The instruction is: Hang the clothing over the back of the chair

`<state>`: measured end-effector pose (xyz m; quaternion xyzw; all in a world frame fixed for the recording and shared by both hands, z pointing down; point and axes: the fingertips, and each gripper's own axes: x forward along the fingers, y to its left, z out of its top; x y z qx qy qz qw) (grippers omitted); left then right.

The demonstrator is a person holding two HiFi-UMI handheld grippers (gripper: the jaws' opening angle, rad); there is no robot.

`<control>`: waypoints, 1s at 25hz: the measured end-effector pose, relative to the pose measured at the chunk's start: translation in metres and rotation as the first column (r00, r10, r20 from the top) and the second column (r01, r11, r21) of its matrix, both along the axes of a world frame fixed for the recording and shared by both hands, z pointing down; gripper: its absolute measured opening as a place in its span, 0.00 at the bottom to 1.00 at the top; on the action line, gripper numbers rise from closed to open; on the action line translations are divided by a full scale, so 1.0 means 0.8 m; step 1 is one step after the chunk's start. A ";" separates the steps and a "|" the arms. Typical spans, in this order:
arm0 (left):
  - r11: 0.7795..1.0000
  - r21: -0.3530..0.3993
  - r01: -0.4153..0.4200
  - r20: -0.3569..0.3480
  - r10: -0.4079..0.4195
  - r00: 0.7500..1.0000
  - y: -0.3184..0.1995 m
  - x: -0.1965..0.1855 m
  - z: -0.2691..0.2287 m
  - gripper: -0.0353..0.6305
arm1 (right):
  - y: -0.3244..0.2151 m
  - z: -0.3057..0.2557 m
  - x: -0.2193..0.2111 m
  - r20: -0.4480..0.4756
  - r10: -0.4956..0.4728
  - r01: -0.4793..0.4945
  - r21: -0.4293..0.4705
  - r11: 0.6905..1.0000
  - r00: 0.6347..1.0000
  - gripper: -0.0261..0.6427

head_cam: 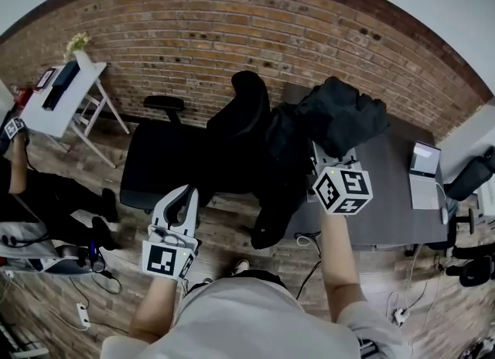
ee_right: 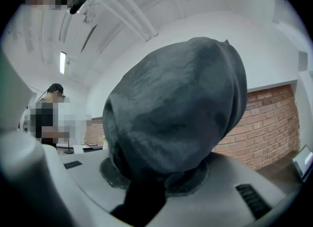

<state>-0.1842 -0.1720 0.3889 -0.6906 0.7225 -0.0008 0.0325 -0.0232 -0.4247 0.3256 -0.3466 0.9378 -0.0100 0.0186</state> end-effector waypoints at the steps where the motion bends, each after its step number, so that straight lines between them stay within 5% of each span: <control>1: 1.000 0.002 0.003 0.004 -0.003 1.000 -0.002 -0.003 -0.001 0.11 | -0.007 -0.004 -0.006 -0.005 0.001 -0.001 0.014 1.000 1.000 0.26; 17: 0.998 0.001 0.064 -0.012 -0.064 0.998 -0.032 -0.020 0.002 0.11 | -0.096 -0.054 -0.110 -0.123 -0.027 0.051 0.191 0.980 0.992 0.26; 25: 0.992 -0.023 0.120 -0.019 -0.121 0.993 -0.020 -0.032 0.011 0.11 | -0.096 -0.053 -0.203 -0.197 -0.105 0.146 0.206 0.968 0.975 0.26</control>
